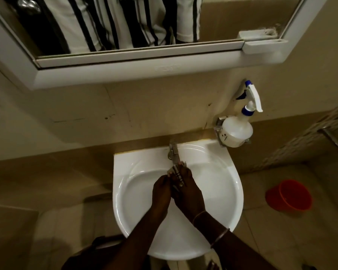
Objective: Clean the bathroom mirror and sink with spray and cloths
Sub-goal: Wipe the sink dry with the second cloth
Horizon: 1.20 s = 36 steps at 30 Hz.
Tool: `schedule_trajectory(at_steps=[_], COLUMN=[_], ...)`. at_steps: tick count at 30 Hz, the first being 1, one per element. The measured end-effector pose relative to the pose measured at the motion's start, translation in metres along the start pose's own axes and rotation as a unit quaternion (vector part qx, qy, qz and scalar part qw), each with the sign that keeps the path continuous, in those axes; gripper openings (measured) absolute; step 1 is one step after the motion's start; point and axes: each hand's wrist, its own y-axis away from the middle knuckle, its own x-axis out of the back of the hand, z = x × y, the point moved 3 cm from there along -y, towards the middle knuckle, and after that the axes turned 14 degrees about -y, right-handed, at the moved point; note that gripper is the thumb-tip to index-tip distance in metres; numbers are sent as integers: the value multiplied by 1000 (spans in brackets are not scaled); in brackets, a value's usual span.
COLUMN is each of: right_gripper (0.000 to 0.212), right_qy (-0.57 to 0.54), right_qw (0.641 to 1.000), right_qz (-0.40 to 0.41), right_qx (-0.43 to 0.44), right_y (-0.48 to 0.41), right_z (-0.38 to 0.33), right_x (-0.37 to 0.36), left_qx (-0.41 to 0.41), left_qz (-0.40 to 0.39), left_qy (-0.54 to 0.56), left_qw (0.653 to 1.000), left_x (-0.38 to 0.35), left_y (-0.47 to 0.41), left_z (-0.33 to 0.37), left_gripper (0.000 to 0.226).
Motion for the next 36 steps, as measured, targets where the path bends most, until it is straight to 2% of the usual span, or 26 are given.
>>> schedule_trajectory(at_steps=[2, 4, 5, 7, 9, 10, 11, 15, 17, 19, 25, 28, 31, 36], right_gripper=[66, 52, 42, 27, 31, 33, 34, 44, 41, 33, 27, 34, 31, 29], right_qy=[-80, -187, -263, -436, -597, -649, -667, -639, -633, -598, -522, -519, -510, -533], right_qw=[996, 972, 936, 814, 674, 628, 617, 672, 685, 713, 775, 786, 794, 755], right_qz=[23, 105, 152, 254, 310, 315, 309, 227, 170, 135, 117, 129, 147, 203], right_qx=[-13, -100, -177, -287, -304, -292, -282, -297, -319, -340, -337, -310, -297, -324], right_y=[14, 27, 27, 12, -16, -31, -46, -94, -112, -125, -100, -70, -52, -28], right_z=[2, 8, 11, 21, 19, 15, 12, 1, -5, -4, -10, -14, -18, -28], right_x=[10, 21, 26, 33, 41, 45, 47, 29, 19, 17, 17, 11, 9, 8], left_qx=[-12, -3, 7, 15, 11, 8, 8, 10, 3, 1, -7, -18, -22, -12], left_qz=[-10, 1, 12, 30, 31, 28, 25, 26, 24, 23, 4, -4, -5, 9], left_qy=[9, 45, 66, 89, 91, 95, 99, 117, 120, 128, 138, 128, 108, 80], left_qw=[1000, 999, 998, 995, 995, 995, 995, 993, 992, 991, 990, 992, 994, 997], left_x=[2, 6, 8, 11, 13, 13, 13, 14, 15, 17, 14, 13, 12, 12], left_y=[1, 0, -2, -9, -15, -17, -19, -25, -28, -30, -31, -27, -20, -9], left_z=[-6, -7, -6, -2, 5, 9, 12, 21, 26, 32, 46, 48, 46, 26], left_gripper=[18, 19, 21, 25, 26, 26, 25, 23, 23, 25, 27, 21, 27, 29])
